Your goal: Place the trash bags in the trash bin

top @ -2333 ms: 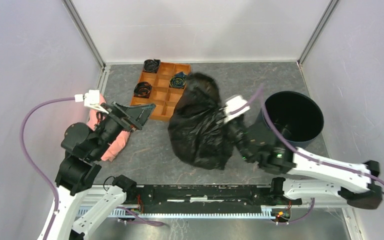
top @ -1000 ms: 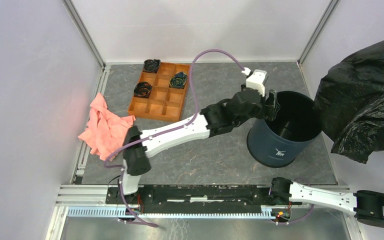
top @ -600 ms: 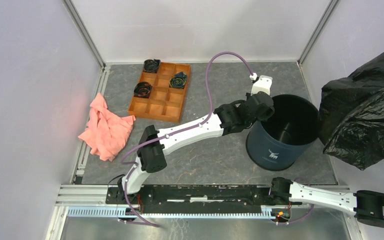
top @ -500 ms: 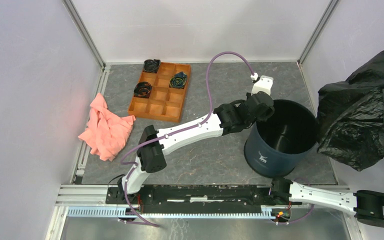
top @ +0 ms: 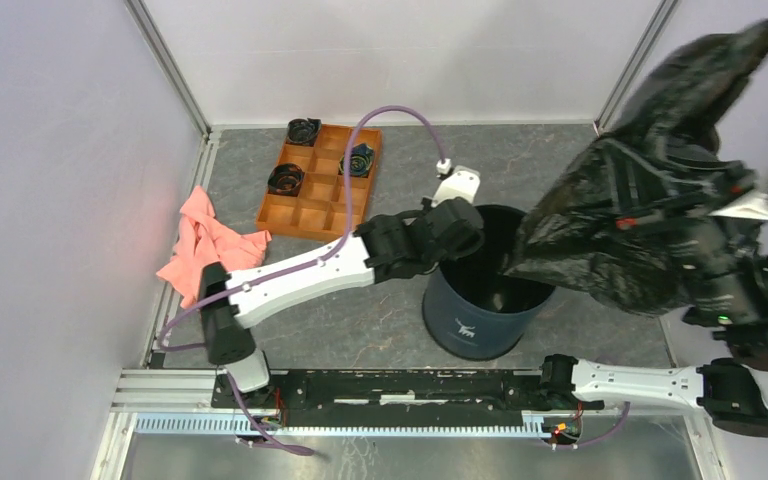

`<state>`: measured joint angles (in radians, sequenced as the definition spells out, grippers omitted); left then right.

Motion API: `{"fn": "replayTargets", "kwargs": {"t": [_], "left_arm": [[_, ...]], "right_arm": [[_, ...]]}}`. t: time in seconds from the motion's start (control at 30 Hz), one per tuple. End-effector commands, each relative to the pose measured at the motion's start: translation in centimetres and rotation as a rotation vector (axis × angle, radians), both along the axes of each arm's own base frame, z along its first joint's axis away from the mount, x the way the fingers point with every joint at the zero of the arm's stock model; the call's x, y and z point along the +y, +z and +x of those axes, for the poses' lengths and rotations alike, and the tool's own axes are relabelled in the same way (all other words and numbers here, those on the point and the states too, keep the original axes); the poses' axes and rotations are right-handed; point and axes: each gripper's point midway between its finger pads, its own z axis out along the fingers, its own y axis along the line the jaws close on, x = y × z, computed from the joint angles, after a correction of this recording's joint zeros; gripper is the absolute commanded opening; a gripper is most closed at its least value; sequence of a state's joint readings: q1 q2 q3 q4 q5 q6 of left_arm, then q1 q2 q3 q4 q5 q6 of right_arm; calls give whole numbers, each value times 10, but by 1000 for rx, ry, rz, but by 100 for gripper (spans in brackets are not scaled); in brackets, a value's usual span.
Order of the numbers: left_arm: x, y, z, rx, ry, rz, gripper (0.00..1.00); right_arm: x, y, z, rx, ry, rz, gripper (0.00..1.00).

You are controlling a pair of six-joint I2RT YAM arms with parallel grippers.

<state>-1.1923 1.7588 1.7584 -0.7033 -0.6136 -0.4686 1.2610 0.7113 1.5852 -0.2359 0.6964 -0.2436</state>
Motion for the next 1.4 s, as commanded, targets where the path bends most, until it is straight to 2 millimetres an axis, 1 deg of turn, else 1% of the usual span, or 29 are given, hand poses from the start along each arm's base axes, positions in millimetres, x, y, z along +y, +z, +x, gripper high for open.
{"fn": "replayTargets", "kwargs": {"t": [0.0, 0.03, 0.07, 0.13, 0.2, 0.3, 0.33, 0.37, 0.4, 0.47, 0.5, 0.53, 0.6, 0.63, 0.67, 0.73, 0.8, 0.87, 0.9, 0.93, 1.0, 1.07, 1.13, 1.17, 1.23, 1.3, 1.37], "left_arm": [[43, 34, -3, -54, 93, -98, 2], [49, 33, -5, -57, 97, -109, 5], [53, 28, -7, -57, 94, -116, 11], [56, 33, -10, -67, 76, -154, 31], [65, 39, -11, -77, 84, -160, 51], [81, 60, -17, -96, 86, -195, 71], [88, 73, -22, -104, 73, -230, 77], [93, 81, -26, -106, 58, -256, 83], [98, 91, -33, -107, 31, -289, 88], [99, 111, -53, -104, -83, -386, 95], [93, 124, -69, -104, -192, -459, 96], [87, 136, -89, -106, -323, -528, 95], [79, 165, -135, -116, -590, -673, 93], [82, 177, -152, -122, -677, -736, 93], [87, 190, -165, -125, -725, -798, 95], [96, 210, -173, -138, -746, -872, 99], [97, 223, -180, -137, -776, -906, 100], [86, 235, -189, -111, -847, -914, 100], [75, 235, -192, -78, -881, -904, 100], [58, 229, -193, -33, -916, -880, 100], [40, 229, -197, 12, -977, -865, 100], [34, 234, -196, 0, -987, -856, 100], [39, 240, -189, -55, -956, -850, 100], [44, 242, -183, -84, -920, -848, 100], [56, 240, -169, -127, -822, -834, 100], [70, 236, -149, -160, -681, -826, 100], [87, 227, -124, -185, -507, -811, 100]], "right_arm": [[48, 10, 1, -46, 85, -24, 9], [58, 10, 2, -44, 99, -27, 9], [68, 9, 3, -43, 115, -30, 9], [85, 8, 4, -41, 144, -31, 8], [97, 7, 6, -37, 160, -34, 8], [108, 10, 5, -31, 193, -20, 8], [112, 11, 3, -33, 219, -9, 8], [116, 13, -1, -39, 250, 4, 8], [119, 14, -4, -39, 274, 18, 8], [123, 10, -4, -23, 290, 44, 6], [122, 8, -2, -16, 283, 53, 6], [122, 4, 0, -10, 271, 48, 5], [120, -3, 5, -2, 233, 29, 6], [119, -7, 8, 6, 215, 19, 5], [117, -11, 10, 15, 200, 10, 5], [119, -17, 10, 22, 198, -9, 6], [118, -19, 9, 26, 204, -13, 6], [117, -17, 6, 16, 219, -3, 6], [116, -16, 5, 12, 224, -1, 6], [115, -14, 4, 8, 228, -3, 6], [114, -11, 3, 2, 232, -21, 6], [110, -10, 1, -10, 228, -54, 6], [101, -16, 4, -23, 183, -111, 6], [96, -23, 8, -25, 137, -157, 6], [76, -40, 20, 5, 16, -227, 4], [59, -56, 29, 24, -89, -273, 1], [49, -64, 31, 0, -143, -295, 1]]}}
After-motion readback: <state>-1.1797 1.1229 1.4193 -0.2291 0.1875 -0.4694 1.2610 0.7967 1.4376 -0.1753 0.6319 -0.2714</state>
